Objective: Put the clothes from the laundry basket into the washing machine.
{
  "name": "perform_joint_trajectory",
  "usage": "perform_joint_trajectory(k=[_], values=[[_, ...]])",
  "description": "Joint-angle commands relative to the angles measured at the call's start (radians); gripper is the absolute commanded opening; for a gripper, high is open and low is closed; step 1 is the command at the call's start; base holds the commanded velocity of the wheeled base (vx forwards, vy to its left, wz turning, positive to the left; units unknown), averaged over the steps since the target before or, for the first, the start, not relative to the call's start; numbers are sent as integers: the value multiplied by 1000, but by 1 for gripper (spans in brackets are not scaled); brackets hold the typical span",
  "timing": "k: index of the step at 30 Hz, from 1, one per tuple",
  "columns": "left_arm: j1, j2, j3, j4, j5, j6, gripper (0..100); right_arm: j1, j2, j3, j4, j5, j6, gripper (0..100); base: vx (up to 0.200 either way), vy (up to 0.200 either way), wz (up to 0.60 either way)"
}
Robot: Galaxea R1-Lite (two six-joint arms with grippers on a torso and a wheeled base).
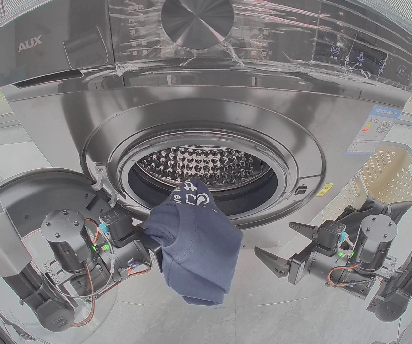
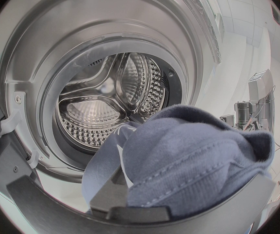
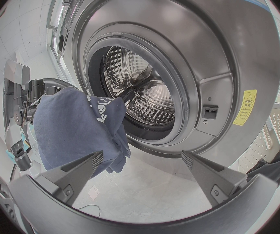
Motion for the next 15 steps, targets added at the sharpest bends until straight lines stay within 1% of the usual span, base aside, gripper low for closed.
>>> perform_joint_trajectory(k=[1, 3, 5, 7, 10, 11, 12, 15], values=[[-13, 18, -31, -1, 0, 5, 0, 43, -5, -2, -1, -1, 0, 100, 0, 0, 0], [-17, 46, -80, 2, 5, 5, 0, 56, -6, -1, -1, -6, 0, 100, 0, 0, 0], [-17, 113, -157, 2, 44, 5, 0, 56, -6, 15, -1, -12, 0, 100, 0, 0, 0], [-20, 169, -214, 0, 63, 3, 0, 56, -8, 30, -1, -11, -2, 100, 0, 0, 0], [-23, 218, -269, 0, 61, -3, 0, 59, -8, 42, -1, -11, -2, 100, 0, 0, 0], [-23, 252, -324, 0, 69, -11, 0, 75, -11, 61, -1, -11, -2, 100, 0, 0, 0], [-22, 262, -350, 3, 72, -14, 0, 79, -11, 68, -1, -11, -2, 100, 0, 0, 0], [1, 327, -473, 6, 78, -15, 0, 96, -11, 90, -1, -11, -2, 100, 0, 0, 0]])
